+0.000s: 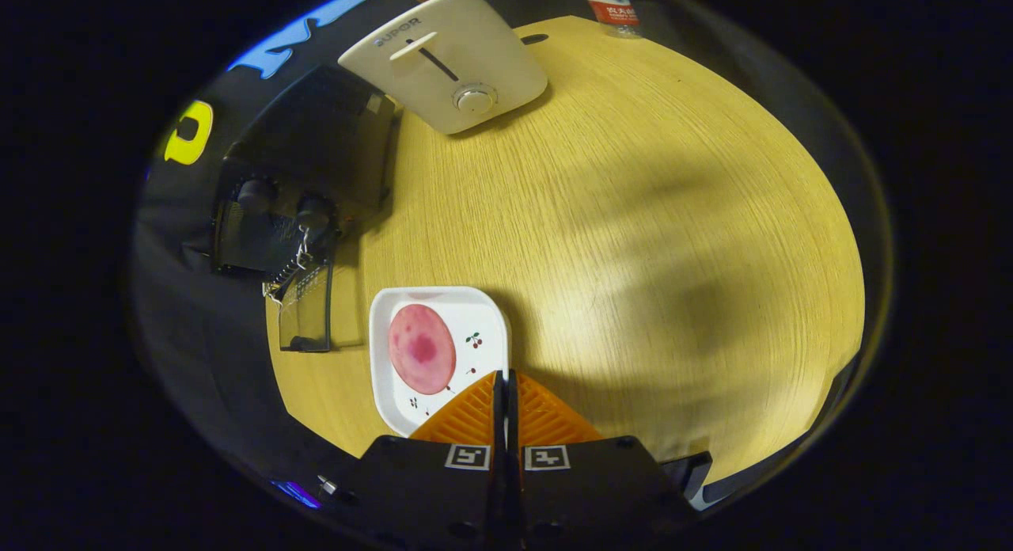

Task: Open the toaster oven, put the food inside, and close the toaster oven door.

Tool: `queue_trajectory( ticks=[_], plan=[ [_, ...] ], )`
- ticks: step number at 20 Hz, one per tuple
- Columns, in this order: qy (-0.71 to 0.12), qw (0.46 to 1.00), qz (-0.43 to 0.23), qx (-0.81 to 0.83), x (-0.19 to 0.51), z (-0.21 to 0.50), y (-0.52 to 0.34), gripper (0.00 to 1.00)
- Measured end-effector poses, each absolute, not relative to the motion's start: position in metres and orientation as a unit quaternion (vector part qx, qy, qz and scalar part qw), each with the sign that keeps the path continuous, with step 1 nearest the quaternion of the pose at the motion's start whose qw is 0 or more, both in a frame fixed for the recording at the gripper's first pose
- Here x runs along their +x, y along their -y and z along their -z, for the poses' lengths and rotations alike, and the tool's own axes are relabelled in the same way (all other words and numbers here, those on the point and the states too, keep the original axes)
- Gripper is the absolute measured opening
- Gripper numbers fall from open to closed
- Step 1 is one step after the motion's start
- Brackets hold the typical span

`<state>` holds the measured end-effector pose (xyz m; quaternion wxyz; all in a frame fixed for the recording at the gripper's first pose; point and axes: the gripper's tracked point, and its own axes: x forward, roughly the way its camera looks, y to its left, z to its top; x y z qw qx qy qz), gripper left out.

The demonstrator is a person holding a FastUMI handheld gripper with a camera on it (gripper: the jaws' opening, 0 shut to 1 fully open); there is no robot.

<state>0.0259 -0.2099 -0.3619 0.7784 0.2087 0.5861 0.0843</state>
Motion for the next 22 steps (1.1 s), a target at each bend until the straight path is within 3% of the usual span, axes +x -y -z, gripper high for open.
queue_trajectory(
  ticks=[12, 22],
  plan=[
    [-0.500, 0.797, -0.078, 0.330, -0.007, 0.289, 0.192, 0.02],
    [-0.445, 0.795, -0.103, 0.400, -0.069, 0.242, 0.109, 0.02]
  ],
)
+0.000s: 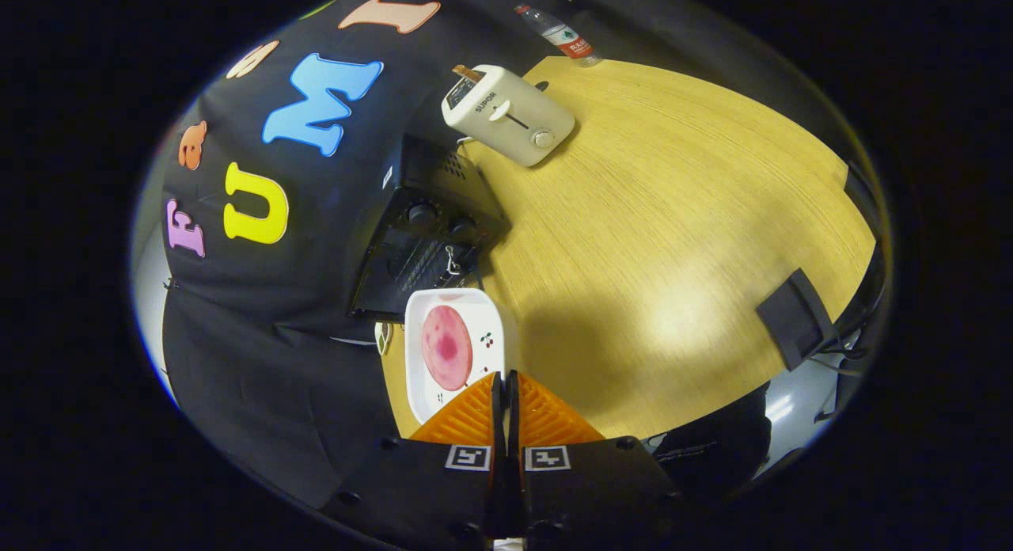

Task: Open the toaster oven, put the food inside, and close the toaster oven door.

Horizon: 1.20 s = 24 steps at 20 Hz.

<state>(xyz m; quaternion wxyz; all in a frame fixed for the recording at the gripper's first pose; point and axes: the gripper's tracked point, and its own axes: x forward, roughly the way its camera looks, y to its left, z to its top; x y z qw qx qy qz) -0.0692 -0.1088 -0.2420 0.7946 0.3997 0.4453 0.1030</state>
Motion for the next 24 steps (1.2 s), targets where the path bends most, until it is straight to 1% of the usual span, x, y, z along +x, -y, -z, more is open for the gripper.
queue_trajectory(
  ticks=[4, 7, 14, 18, 24],
  plan=[
    [-0.429, 0.793, -0.115, 0.417, -0.075, 0.227, 0.070, 0.02],
    [-0.438, 0.794, -0.122, 0.404, -0.070, 0.227, 0.047, 0.02],
    [-0.443, 0.789, -0.142, 0.402, -0.030, 0.226, -0.014, 0.02],
    [-0.453, 0.775, -0.127, 0.422, 0.006, 0.245, -0.039, 0.02],
    [-0.454, 0.760, -0.084, 0.457, 0.058, 0.272, -0.044, 0.02]
  ],
)
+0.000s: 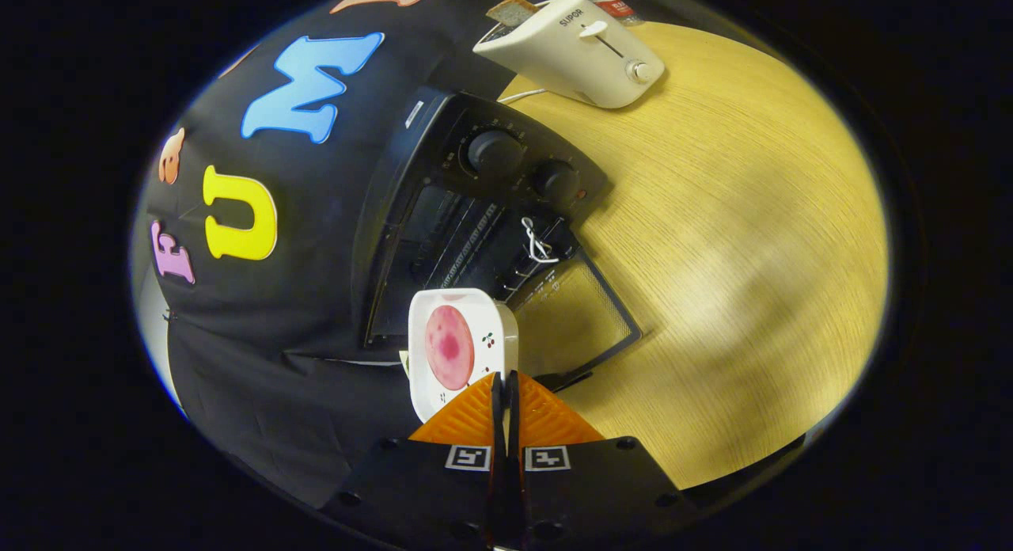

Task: Open the toaster oven, put the food inside, and close the toaster oven door.

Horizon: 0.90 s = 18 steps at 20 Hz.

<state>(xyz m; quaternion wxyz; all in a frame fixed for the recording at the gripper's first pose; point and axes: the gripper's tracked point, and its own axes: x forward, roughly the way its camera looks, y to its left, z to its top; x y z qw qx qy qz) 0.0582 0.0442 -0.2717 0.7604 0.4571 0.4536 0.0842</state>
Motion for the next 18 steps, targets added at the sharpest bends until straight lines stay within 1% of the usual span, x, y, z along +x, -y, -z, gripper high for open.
queue_trajectory(
  ticks=[4, 8, 11, 16, 18],
  plan=[
    [-0.440, 0.752, -0.071, 0.486, 0.088, 0.282, -0.052, 0.02],
    [-0.395, 0.734, -0.059, 0.550, 0.120, 0.284, -0.068, 0.02],
    [-0.390, 0.725, -0.031, 0.566, 0.136, 0.297, -0.075, 0.02],
    [-0.349, 0.743, 0.010, 0.571, 0.163, 0.302, -0.069, 0.02],
    [-0.332, 0.739, 0.012, 0.586, 0.178, 0.300, -0.072, 0.02]
  ],
)
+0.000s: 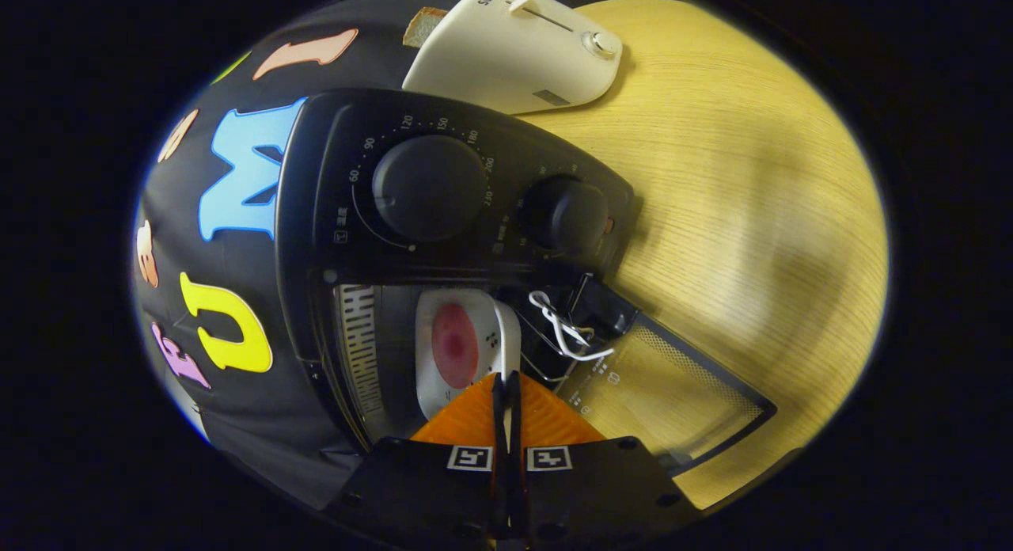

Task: Open the toaster oven, put the food inside, and close the toaster oven door.

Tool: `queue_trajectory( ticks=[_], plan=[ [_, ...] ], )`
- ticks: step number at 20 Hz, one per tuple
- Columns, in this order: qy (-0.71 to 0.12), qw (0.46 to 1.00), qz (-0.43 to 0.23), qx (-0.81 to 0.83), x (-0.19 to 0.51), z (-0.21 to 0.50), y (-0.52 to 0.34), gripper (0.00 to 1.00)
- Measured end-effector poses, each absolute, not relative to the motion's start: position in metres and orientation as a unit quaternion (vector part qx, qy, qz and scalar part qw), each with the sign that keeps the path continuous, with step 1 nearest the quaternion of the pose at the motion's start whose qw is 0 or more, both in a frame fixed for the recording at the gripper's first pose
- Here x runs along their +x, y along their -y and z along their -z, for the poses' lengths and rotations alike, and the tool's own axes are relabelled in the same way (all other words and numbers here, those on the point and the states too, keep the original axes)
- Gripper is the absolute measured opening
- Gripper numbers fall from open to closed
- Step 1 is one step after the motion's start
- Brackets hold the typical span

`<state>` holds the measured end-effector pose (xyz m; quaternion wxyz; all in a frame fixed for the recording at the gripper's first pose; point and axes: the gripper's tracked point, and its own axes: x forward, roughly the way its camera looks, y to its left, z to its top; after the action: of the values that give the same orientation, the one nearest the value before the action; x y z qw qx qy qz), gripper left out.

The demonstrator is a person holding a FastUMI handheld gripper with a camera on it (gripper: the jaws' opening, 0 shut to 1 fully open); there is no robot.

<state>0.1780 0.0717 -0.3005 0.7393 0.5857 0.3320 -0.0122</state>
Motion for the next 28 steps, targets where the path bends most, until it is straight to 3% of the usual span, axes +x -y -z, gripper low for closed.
queue_trajectory(
  ticks=[7, 12, 18, 28],
  plan=[
    [-0.324, 0.751, 0.009, 0.575, 0.187, 0.301, -0.091, 0.04],
    [-0.329, 0.745, -0.011, 0.581, 0.182, 0.291, -0.096, 0.20],
    [-0.380, 0.744, -0.087, 0.543, 0.133, 0.272, -0.130, 0.98],
    [-0.424, 0.819, -0.129, 0.364, 0.068, 0.286, -0.121, 0.98]
  ],
)
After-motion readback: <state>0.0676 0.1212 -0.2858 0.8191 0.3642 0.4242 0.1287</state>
